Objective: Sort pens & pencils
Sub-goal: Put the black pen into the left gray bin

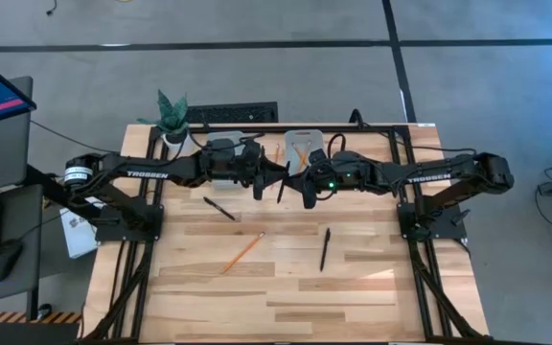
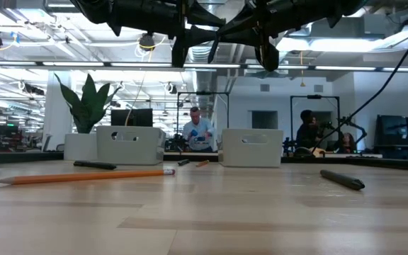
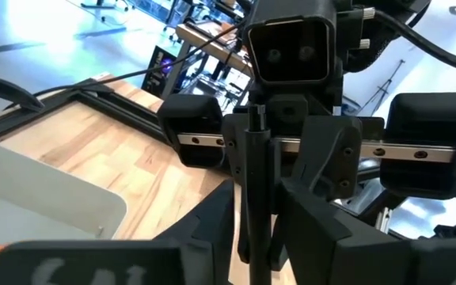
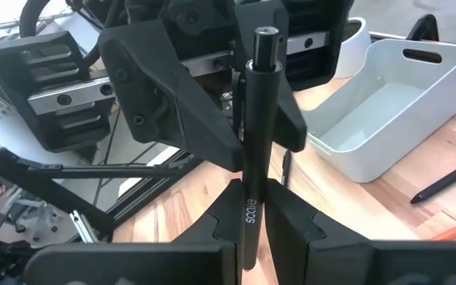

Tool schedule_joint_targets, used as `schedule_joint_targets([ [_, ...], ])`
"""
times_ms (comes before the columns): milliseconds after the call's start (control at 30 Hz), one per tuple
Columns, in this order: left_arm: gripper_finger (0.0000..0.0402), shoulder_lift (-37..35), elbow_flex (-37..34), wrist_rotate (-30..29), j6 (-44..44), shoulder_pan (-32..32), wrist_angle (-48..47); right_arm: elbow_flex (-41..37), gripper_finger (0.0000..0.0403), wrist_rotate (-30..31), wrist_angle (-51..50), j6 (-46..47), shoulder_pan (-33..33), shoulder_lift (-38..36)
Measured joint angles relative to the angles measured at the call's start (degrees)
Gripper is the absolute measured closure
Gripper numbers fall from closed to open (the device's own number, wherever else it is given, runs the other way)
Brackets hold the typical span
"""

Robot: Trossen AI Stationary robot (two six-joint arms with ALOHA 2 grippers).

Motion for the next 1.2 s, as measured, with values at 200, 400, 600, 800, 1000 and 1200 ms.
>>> schedule_joint_targets([
  [200,0.0350,0.0,0.0,0.0,0.0,0.0,0.0,0.0,0.0340,0.0,0.0,0.0,0.0,0.0],
  [400,0.0365,0.0,0.0,0.0,0.1,0.0,0.0,0.0,0.0340,0.2,0.0,0.0,0.0,0.0],
  [600,0.0360,0.0,0.0,-0.1,0.1,0.0,0.0,0.0,0.0340,0.4,0.0,0.0,0.0,0.0],
  [800,0.0359,0.0,0.0,-0.1,0.1,0.0,-0.1,0.0,0.0340,0.4,0.0,0.0,0.0,0.0],
  [1000,0.0359,0.0,0.0,-0.1,0.0,0.0,-0.1,0.0,0.0336,0.4,0.0,0.0,0.0,0.0],
  [1200,0.0358,0.0,0.0,-0.4,0.0,0.1,-0.5,0.0,0.0284,0.2,-0.5,1.8,0.0,0.0],
])
